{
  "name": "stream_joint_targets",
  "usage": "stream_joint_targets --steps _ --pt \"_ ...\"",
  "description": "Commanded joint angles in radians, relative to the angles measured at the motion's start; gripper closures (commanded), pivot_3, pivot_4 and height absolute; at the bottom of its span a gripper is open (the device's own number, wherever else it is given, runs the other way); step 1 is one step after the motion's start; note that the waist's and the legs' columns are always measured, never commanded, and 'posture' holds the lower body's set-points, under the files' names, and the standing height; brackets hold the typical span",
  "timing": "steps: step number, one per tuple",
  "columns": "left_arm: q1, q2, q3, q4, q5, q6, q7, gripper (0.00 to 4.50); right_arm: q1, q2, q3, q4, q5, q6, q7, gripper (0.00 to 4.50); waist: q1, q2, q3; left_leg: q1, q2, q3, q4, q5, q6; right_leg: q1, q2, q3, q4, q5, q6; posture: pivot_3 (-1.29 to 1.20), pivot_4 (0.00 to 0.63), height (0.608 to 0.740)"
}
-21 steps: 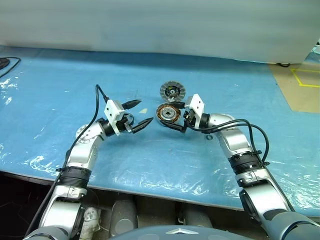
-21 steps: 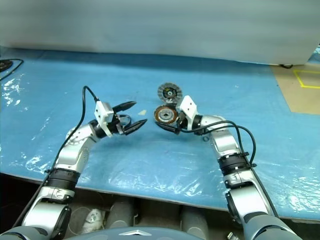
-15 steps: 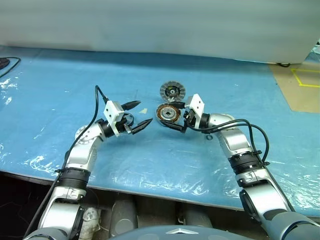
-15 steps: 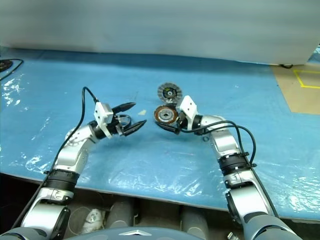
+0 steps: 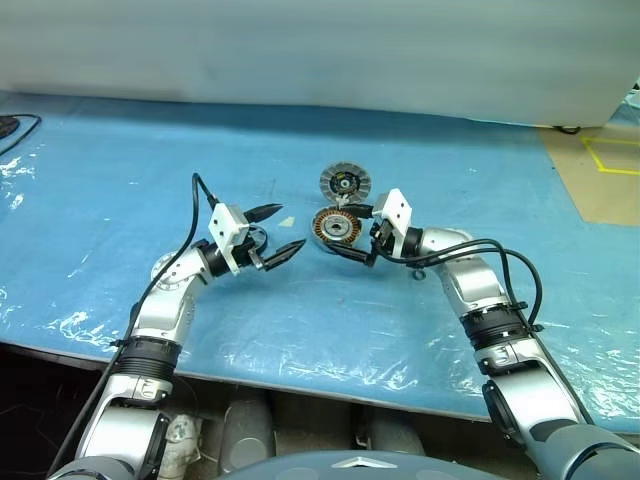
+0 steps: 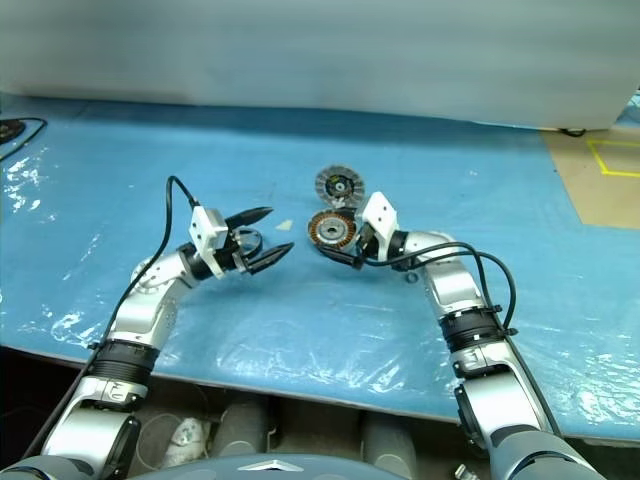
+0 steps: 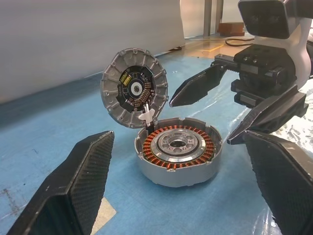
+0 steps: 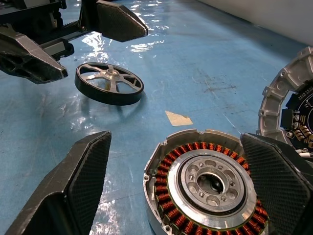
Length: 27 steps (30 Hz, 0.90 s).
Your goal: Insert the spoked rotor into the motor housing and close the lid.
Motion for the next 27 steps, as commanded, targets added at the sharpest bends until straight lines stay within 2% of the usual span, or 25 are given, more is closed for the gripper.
stream_joint_targets --steps 1,27 --pt "-0.003 0.001 0.000 -0.036 0.000 -0.008 -0.006 0.04 0.006 -0.004 -0.008 -0.050 0.006 -0.010 -0.001 0.00 0.000 0.000 0.000 0.000 0.000 0.000 0.000 0.000 0.000 0.000 0.000 0.000 0.000 0.000 0.000 0.00 0.150 0.740" --pt "-0.006 -0.002 -0.012 -0.026 0.005 -0.004 -0.007 0.04 0.008 -0.013 0.083 -0.074 -0.073 -0.019 0.011 0.00 0.000 0.000 0.000 0.000 0.000 0.000 0.000 0.000 0.000 0.000 0.000 0.000 0.000 0.000 0.000 0.00 0.150 0.740"
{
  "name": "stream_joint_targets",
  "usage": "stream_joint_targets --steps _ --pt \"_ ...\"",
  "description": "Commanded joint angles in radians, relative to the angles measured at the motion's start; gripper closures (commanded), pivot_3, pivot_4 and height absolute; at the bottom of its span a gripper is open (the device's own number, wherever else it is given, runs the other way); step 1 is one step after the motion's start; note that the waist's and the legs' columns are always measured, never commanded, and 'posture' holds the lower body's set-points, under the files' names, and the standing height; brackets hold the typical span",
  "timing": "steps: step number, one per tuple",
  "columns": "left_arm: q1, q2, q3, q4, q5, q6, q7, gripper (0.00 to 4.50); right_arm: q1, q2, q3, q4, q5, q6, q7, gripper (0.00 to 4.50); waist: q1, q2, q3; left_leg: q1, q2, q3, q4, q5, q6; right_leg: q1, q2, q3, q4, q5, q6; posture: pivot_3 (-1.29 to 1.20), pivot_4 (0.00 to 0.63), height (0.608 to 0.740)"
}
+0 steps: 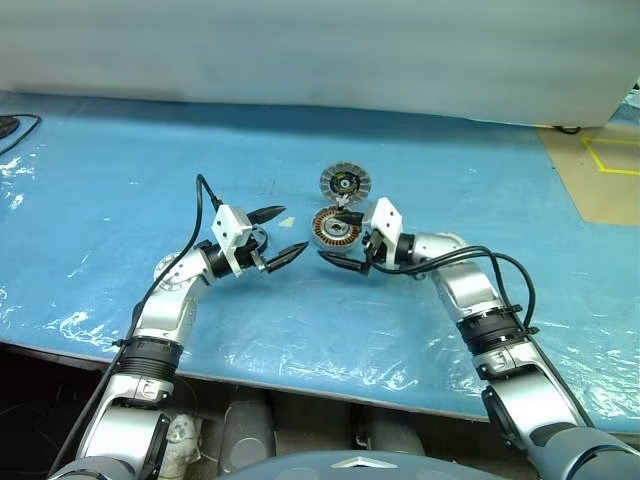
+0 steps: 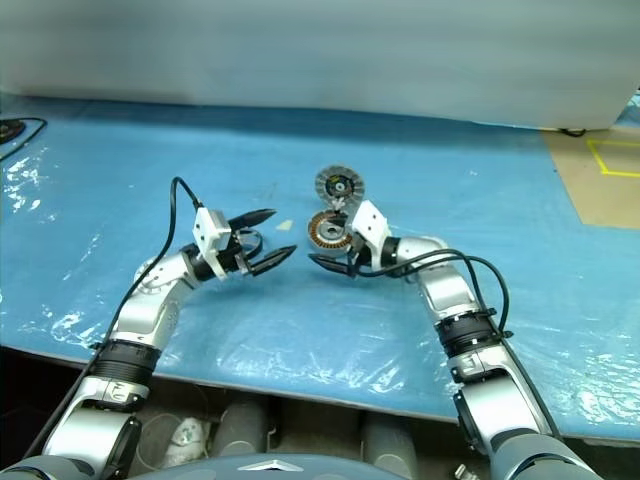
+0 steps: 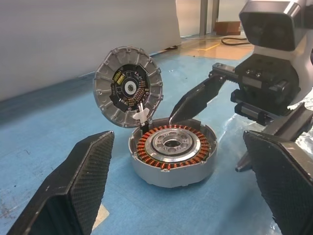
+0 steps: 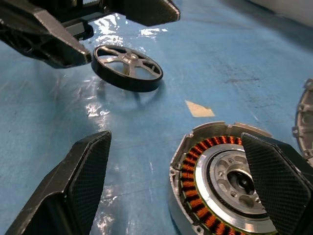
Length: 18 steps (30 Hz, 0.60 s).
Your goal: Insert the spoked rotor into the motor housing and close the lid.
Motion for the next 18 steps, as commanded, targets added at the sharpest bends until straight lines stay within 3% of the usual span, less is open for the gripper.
stream_joint_targets --steps 1,14,18 --pt "-0.007 0.000 -0.001 -0.025 0.003 -0.005 -0.006 0.04 -0.013 -0.014 0.019 -0.042 -0.024 -0.021 0.012 0.00 0.000 0.000 0.000 0.000 0.000 0.000 0.000 0.000 0.000 0.000 0.000 0.000 0.000 0.000 0.000 0.00 0.150 0.740" --pt "-0.001 -0.002 -0.004 -0.025 0.007 -0.003 -0.002 0.04 -0.046 -0.024 0.054 0.029 -0.113 -0.101 0.013 0.00 0.000 0.000 0.000 0.000 0.000 0.000 0.000 0.000 0.000 0.000 0.000 0.000 0.000 0.000 0.000 0.00 0.150 0.740" --pt "-0.003 -0.003 -0.005 -0.022 0.008 -0.001 -0.003 0.00 -0.046 -0.020 0.052 0.040 -0.122 -0.114 0.013 0.91 0.000 0.000 0.000 0.000 0.000 0.000 0.000 0.000 0.000 0.000 0.000 0.000 0.000 0.000 0.000 0.00 0.150 0.740"
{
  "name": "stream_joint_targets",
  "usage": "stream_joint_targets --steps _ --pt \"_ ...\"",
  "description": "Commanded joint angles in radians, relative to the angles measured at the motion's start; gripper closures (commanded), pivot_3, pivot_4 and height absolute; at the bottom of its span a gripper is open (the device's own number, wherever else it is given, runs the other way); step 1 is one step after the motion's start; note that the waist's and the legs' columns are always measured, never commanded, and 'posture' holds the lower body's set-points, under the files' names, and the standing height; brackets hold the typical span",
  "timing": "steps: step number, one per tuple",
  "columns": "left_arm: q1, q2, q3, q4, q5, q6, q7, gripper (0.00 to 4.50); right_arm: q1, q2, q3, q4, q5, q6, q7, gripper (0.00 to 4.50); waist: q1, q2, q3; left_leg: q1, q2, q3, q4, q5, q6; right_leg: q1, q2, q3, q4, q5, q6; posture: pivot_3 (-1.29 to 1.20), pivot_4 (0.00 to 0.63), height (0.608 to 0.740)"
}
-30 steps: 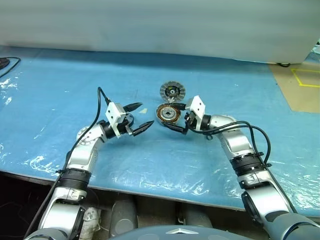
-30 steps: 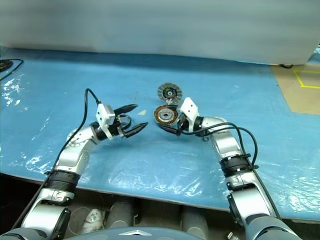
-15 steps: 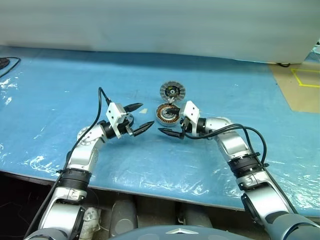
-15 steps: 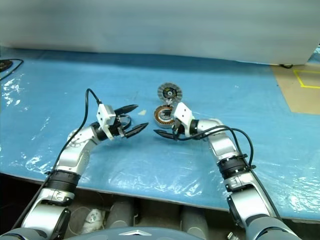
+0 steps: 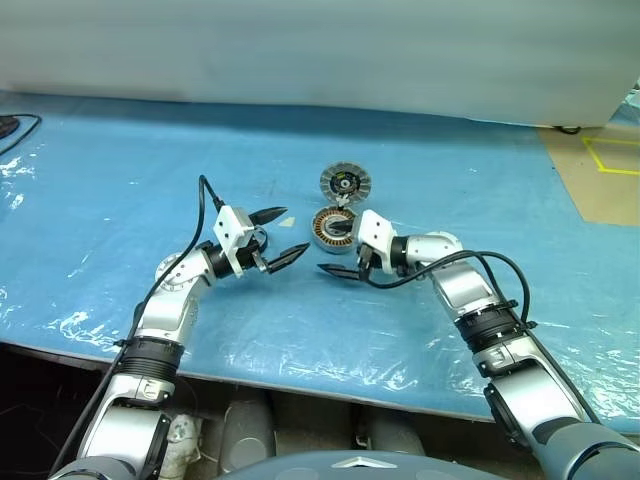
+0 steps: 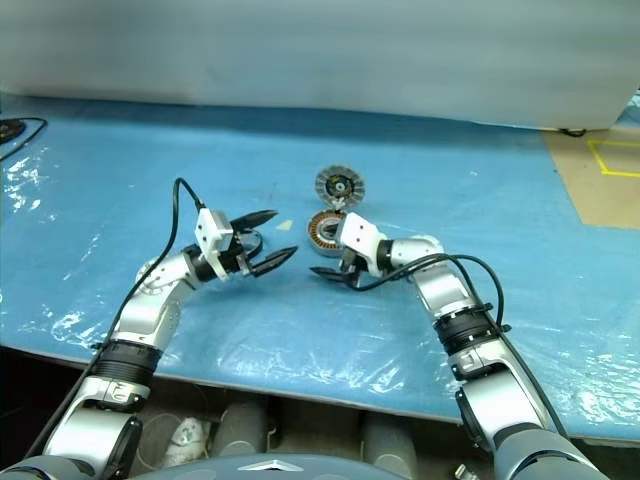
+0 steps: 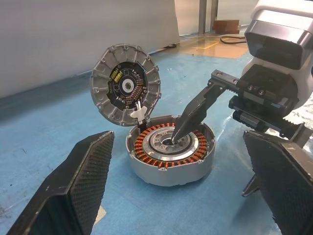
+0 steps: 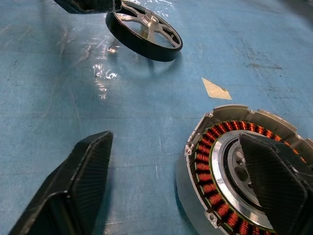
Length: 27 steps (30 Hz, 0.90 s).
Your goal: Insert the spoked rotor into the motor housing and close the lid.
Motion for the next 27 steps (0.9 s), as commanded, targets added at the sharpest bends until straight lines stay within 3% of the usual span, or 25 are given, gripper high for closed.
stream_joint_targets --steps 1,9,27 --pt "-0.004 0.000 0.000 -0.024 0.003 -0.005 -0.004 0.00 -0.021 0.000 -0.001 -0.004 -0.004 -0.028 -0.002 1.25 0.000 0.000 0.000 0.000 0.000 0.000 0.000 0.000 0.000 0.000 0.000 0.000 0.000 0.000 0.000 0.00 0.150 0.740" --pt "-0.006 -0.001 0.000 -0.021 0.007 -0.002 -0.006 0.00 -0.023 0.003 0.005 0.016 -0.031 -0.052 -0.019 4.10 0.000 0.000 0.000 0.000 0.000 0.000 0.000 0.000 0.000 0.000 0.000 0.000 0.000 0.000 0.000 0.00 0.150 0.740" --pt "-0.002 -0.004 -0.003 -0.022 0.013 0.002 -0.006 0.00 -0.025 -0.006 0.031 0.044 -0.070 -0.096 -0.010 4.10 0.000 0.000 0.000 0.000 0.000 0.000 0.000 0.000 0.000 0.000 0.000 0.000 0.000 0.000 0.000 0.00 0.150 0.740"
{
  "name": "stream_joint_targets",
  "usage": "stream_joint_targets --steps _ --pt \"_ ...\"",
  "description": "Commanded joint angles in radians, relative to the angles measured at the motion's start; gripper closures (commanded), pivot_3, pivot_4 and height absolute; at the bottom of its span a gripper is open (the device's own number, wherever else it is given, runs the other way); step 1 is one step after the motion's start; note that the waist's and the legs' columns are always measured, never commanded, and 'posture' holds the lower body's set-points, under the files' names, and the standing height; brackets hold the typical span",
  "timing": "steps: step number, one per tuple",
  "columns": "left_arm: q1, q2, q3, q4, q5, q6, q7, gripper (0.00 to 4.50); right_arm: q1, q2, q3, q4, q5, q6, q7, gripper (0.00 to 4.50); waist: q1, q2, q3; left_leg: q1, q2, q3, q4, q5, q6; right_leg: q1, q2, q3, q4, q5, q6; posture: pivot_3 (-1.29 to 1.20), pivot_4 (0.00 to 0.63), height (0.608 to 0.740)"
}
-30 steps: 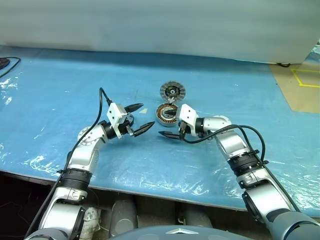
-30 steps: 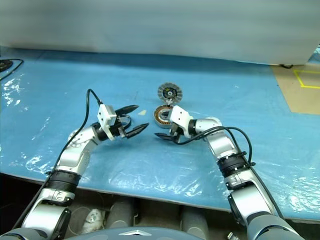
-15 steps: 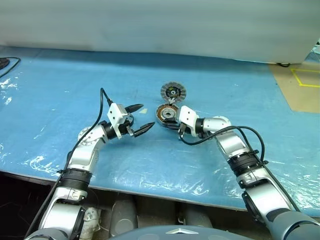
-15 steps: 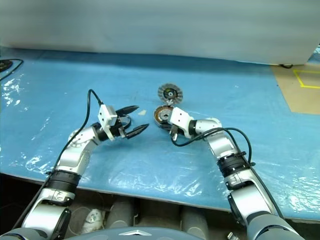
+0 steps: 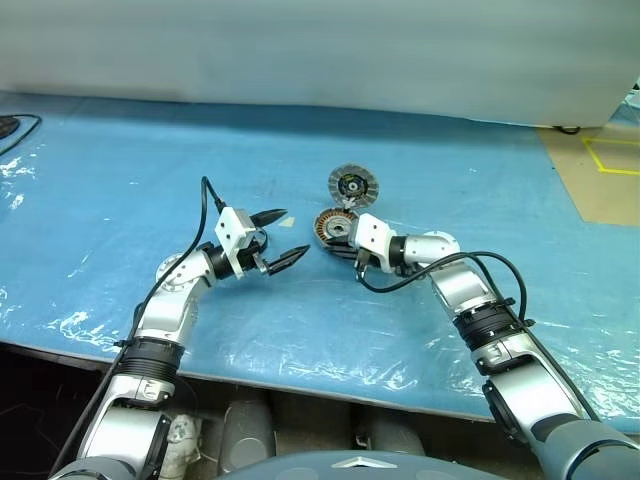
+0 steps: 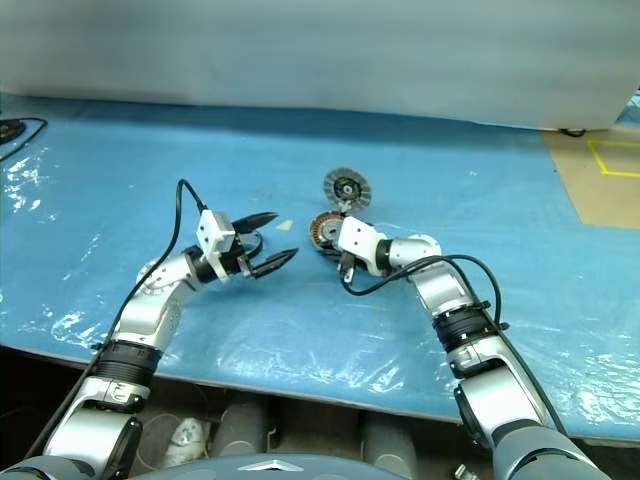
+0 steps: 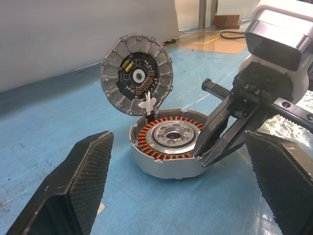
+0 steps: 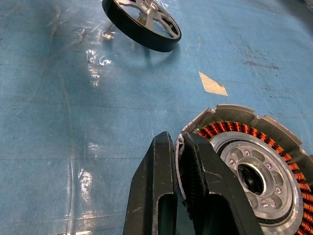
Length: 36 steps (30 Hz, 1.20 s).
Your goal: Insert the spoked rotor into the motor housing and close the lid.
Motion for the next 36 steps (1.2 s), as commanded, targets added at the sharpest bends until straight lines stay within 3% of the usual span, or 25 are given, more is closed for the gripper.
stream_joint_targets --steps 1,5,7,16,26,36 --pt "-0.005 -0.003 -0.002 -0.023 -0.002 -0.005 -0.007 0.00 -0.007 -0.011 0.019 -0.011 -0.017 -0.019 0.013 4.10 0.000 0.000 0.000 0.000 0.000 0.000 0.000 0.000 0.000 0.000 0.000 0.000 0.000 0.000 0.000 0.00 0.150 0.740" --pt "-0.009 -0.009 -0.007 -0.019 0.001 -0.006 -0.006 0.00 -0.033 -0.041 0.041 0.021 -0.065 -0.025 0.014 4.10 0.000 0.000 0.000 0.000 0.000 0.000 0.000 0.000 0.000 0.000 0.000 0.000 0.000 0.000 0.000 0.00 0.150 0.740" --pt "-0.010 -0.011 -0.006 -0.017 0.002 -0.007 -0.005 0.00 -0.053 -0.055 0.050 0.052 -0.090 -0.047 0.003 4.47 0.000 0.000 0.000 0.000 0.000 0.000 0.000 0.000 0.000 0.001 0.000 0.000 0.000 0.000 0.000 0.00 0.150 0.740" --pt "0.007 0.008 0.016 -0.056 -0.018 0.002 -0.003 0.00 -0.102 -0.054 0.033 0.083 -0.077 -0.101 0.005 4.49 0.000 0.000 0.000 0.003 0.000 0.000 0.000 0.000 0.000 0.003 0.000 0.000 0.000 0.000 0.000 0.00 0.150 0.740" --pt "0.144 0.083 0.017 -0.259 -0.073 0.113 -0.030 0.00 0.022 -0.026 0.026 -0.279 0.183 0.193 0.207 4.49 0.001 0.000 0.000 -0.006 0.004 0.000 0.000 0.002 0.003 -0.008 0.005 0.000 0.002 0.000 -0.001 0.00 0.150 0.740" --pt "0.254 0.114 0.002 -0.364 -0.079 0.184 -0.034 0.00 0.102 -0.071 0.086 -0.376 0.163 0.308 0.238 4.49 0.001 0.000 0.000 0.000 0.006 0.001 -0.001 0.000 0.000 -0.003 0.004 0.001 0.002 -0.001 -0.002 0.00 0.150 0.740"
